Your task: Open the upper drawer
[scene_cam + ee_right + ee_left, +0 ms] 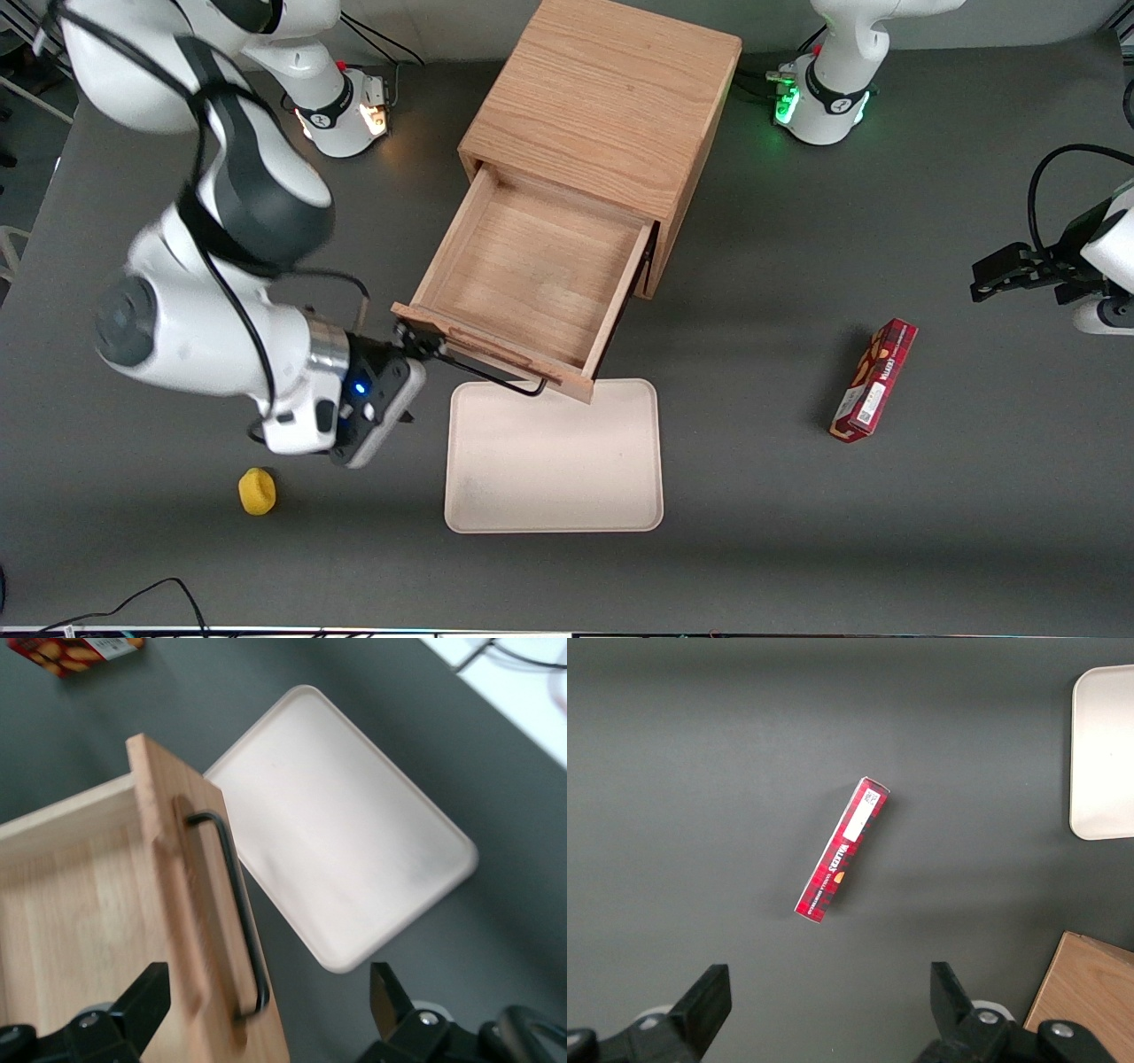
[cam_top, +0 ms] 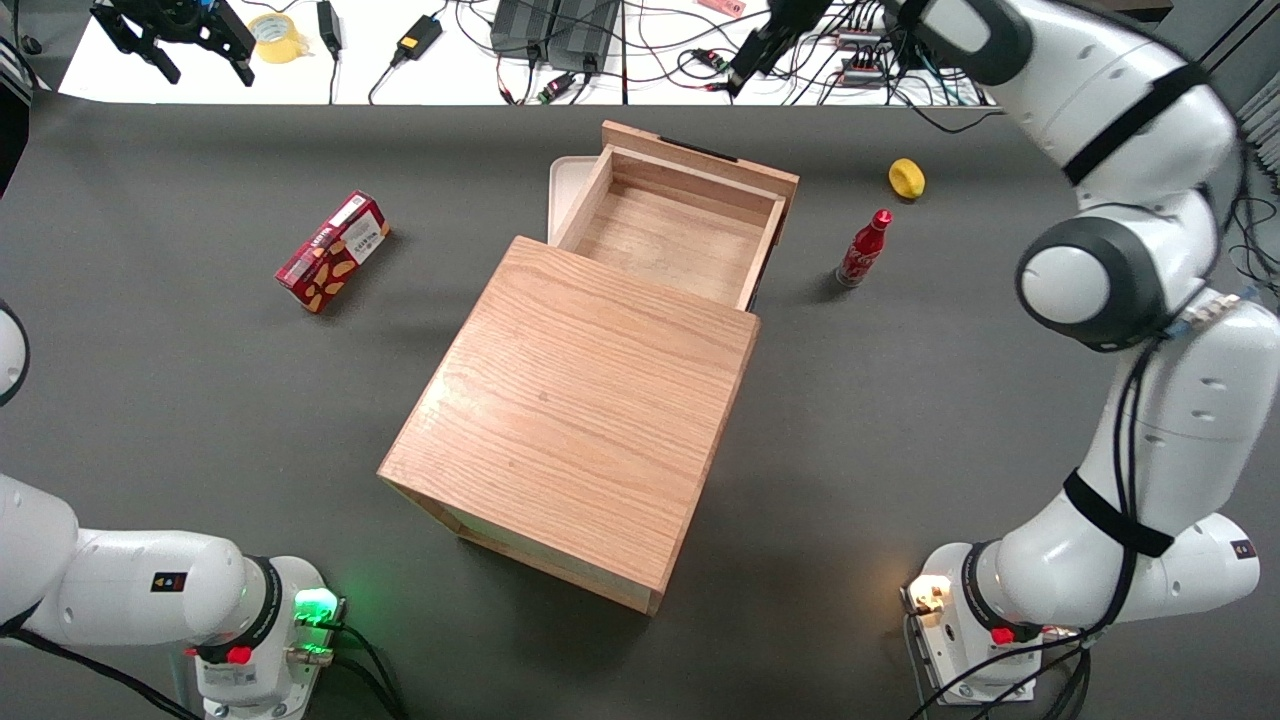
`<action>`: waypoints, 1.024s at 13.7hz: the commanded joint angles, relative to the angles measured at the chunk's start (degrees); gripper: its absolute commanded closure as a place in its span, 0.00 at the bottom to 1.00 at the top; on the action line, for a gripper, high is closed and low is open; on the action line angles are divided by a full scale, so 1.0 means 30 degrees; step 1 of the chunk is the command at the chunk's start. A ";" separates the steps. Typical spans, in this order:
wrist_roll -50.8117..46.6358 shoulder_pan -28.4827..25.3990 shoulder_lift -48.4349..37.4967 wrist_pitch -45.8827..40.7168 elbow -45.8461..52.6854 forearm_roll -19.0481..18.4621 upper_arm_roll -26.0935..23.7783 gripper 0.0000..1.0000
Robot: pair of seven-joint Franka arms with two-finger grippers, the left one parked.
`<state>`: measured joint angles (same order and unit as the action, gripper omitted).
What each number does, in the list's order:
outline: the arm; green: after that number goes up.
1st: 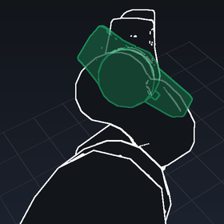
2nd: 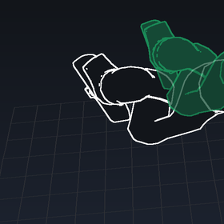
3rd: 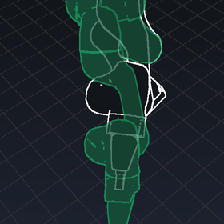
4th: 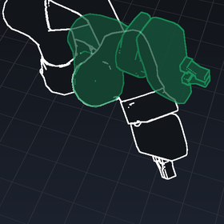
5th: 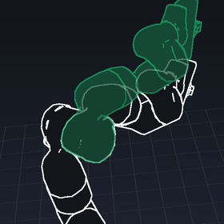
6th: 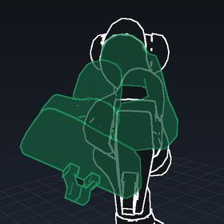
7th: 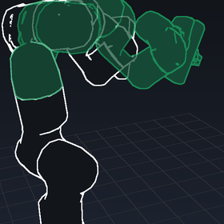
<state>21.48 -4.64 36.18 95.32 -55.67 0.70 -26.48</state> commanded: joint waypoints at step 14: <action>-1.1556 -0.0064 -1.9313 -0.0149 -1.9625 -0.1024 0.8972 0.00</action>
<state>-13.08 -4.49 -11.31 83.67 -94.70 -2.36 -0.79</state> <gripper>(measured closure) 0.000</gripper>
